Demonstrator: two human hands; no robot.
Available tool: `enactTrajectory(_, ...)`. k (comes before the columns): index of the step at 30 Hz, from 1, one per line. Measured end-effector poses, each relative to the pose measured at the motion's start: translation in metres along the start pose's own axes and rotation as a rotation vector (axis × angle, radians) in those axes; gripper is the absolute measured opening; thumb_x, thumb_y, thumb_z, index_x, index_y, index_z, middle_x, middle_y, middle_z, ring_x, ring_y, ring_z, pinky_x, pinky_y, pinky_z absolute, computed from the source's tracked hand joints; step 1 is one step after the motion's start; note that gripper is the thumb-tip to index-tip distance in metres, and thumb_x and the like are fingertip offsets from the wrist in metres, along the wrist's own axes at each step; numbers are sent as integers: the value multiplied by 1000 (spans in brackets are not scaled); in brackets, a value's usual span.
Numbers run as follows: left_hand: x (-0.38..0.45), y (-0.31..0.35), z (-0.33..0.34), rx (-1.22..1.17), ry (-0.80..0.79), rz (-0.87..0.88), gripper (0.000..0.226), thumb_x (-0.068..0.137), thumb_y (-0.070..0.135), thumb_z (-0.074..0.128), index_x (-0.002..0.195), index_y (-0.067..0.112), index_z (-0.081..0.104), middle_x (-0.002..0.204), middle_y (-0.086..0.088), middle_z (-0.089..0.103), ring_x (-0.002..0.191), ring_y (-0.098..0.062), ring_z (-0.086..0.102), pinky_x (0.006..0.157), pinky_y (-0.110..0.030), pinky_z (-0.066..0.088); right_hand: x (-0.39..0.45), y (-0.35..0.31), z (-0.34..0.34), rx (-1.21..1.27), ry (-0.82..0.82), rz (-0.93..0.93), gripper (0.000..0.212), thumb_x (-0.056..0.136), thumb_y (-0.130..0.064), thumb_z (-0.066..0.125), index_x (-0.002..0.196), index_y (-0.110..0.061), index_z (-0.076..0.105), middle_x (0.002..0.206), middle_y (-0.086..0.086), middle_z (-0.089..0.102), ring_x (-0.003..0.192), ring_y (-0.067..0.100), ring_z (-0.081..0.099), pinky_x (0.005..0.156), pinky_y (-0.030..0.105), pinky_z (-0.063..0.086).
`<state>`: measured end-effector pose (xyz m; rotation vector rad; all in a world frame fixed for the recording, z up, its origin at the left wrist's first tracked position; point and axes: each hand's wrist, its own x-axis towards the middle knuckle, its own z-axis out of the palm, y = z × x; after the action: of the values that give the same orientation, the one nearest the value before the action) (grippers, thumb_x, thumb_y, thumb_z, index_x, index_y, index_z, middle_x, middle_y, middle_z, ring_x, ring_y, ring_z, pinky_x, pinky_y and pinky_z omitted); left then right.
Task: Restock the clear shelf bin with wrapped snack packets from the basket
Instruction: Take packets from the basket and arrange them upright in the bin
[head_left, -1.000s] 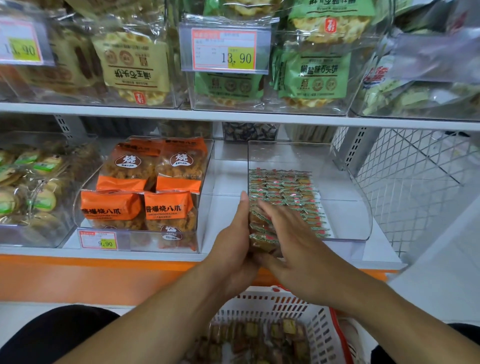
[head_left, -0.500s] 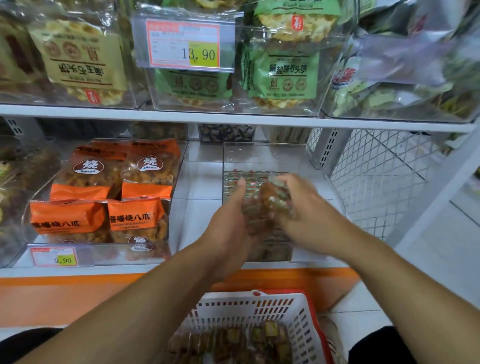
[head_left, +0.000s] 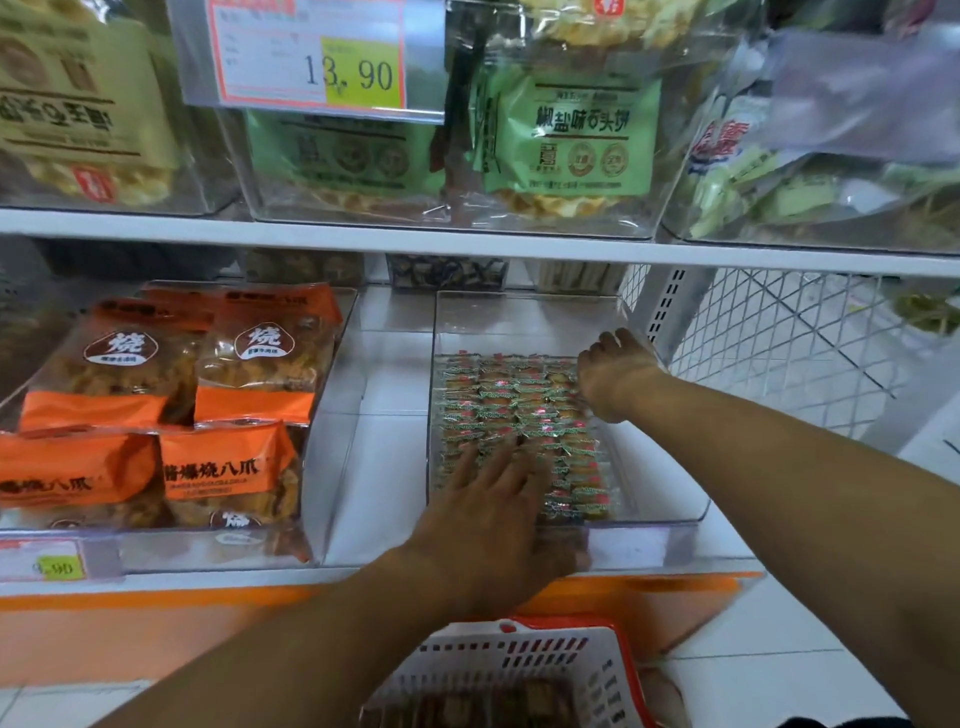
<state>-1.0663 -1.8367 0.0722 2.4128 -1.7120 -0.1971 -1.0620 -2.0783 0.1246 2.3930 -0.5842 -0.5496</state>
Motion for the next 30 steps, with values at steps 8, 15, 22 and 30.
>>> enactTrajectory(8, 3, -2, 3, 49, -9, -5, 98, 83, 86, 27, 158, 24, 17, 167, 2, 18, 156, -20, 2, 126, -54, 7, 15, -8, 14, -185, 13, 23, 46, 106, -38, 38, 147, -20, 49, 156, 8, 36, 144, 30, 26, 118, 43, 18)
enactTrajectory(15, 1, 1, 3, 37, 8, -1, 90, 86, 81, 32, 156, 25, 25, 164, 1, 25, 153, -20, 12, 125, -48, 10, 24, 8, -3, 66, 1, -78, 42, 85, -31, 77, 120, -12, 64, 120, 8, 62, 114, 28, 55, 99, 36, 41)
enactTrajectory(22, -1, 1, 3, 42, 12, 16, 88, 88, 79, 37, 156, 24, 26, 162, 0, 29, 152, -22, 17, 123, -48, 14, 38, 0, -3, 163, 32, -7, 15, 88, -16, 70, 102, -12, 64, 84, 3, 55, 81, 25, 55, 76, 32, 41)
enactTrajectory(30, 0, -1, 7, 35, 2, 26, 88, 87, 79, 38, 155, 26, 27, 164, -2, 28, 153, -24, 17, 123, -50, 18, 45, 10, -6, 224, -13, -126, 11, 87, -3, 67, 81, -8, 59, 74, 2, 59, 65, 18, 55, 64, 30, 49)
